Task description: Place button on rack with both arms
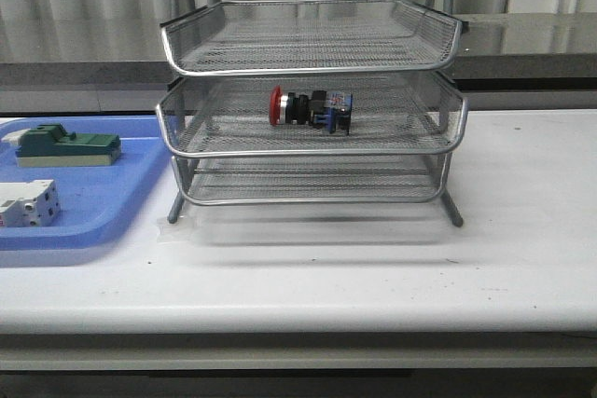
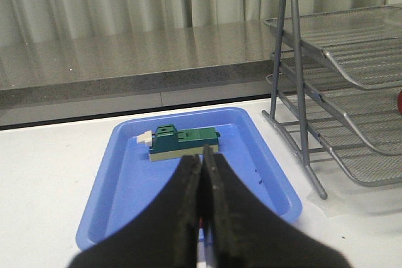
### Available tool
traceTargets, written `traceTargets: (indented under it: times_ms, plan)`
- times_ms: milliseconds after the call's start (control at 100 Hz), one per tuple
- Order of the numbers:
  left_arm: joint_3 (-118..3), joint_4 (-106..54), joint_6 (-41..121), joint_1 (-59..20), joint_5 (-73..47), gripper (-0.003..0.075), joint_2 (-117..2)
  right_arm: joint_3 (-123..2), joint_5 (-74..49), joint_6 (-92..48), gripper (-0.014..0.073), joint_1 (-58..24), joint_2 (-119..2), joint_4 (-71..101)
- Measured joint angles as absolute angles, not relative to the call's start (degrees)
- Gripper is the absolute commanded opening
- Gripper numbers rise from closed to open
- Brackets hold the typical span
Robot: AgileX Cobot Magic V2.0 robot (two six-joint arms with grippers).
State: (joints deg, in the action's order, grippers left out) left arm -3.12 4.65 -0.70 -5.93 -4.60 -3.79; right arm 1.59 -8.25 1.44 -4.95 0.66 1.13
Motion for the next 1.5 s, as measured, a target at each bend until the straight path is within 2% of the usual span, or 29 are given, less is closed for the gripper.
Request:
traceTargets:
  times_ms: [170, 480, 1500]
  plan:
    - [0.06, 4.88, -0.92, -5.93, -4.76, -0.002, 0.35, 1.59, -8.25, 1.44, -0.006, -4.95, 0.66, 1.13]
    - [0.06, 5.0, -1.06, -5.93, -0.54, -0.002, 0.33, 1.59, -8.25, 1.44, -0.006, -4.95, 0.66, 1.13]
    - [0.06, 5.44, -1.1, -5.93, -0.41, -0.002, 0.33, 1.59, -8.25, 1.47, -0.006, -4.95, 0.66, 1.13]
